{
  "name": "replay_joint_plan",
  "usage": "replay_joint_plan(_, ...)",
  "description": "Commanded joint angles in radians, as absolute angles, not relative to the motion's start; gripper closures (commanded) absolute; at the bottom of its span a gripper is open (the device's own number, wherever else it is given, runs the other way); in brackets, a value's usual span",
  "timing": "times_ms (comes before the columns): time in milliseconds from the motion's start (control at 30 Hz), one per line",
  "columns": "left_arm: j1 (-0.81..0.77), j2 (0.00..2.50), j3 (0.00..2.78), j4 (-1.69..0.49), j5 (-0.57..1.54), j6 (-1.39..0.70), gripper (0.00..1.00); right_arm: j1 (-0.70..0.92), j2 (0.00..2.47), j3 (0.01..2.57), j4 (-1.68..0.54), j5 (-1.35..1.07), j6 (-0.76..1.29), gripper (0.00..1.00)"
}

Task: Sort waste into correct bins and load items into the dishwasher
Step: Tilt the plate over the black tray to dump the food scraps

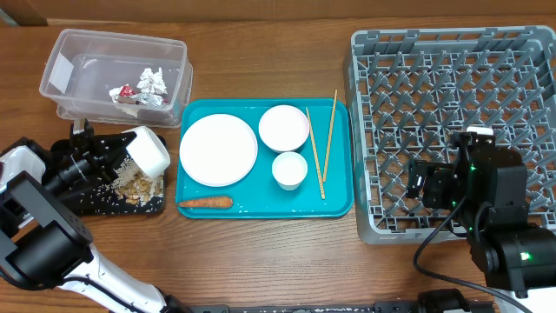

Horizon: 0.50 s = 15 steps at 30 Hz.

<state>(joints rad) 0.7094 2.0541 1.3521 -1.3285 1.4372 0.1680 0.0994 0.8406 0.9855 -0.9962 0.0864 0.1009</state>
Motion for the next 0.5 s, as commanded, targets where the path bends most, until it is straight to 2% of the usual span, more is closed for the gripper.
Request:
replay_joint_plan(0,0.715,2.061,1.351,-1.332,1.468,0.176,0.96,0.096,0.836,1.015,-0.998,0.097,0.105,0.0)
replay_joint_plan(467,0.743,2.061,1.351,-1.359,1.513,0.158,0.96,0.096,0.836,1.015,-0.998,0.097,0.105,0.0)
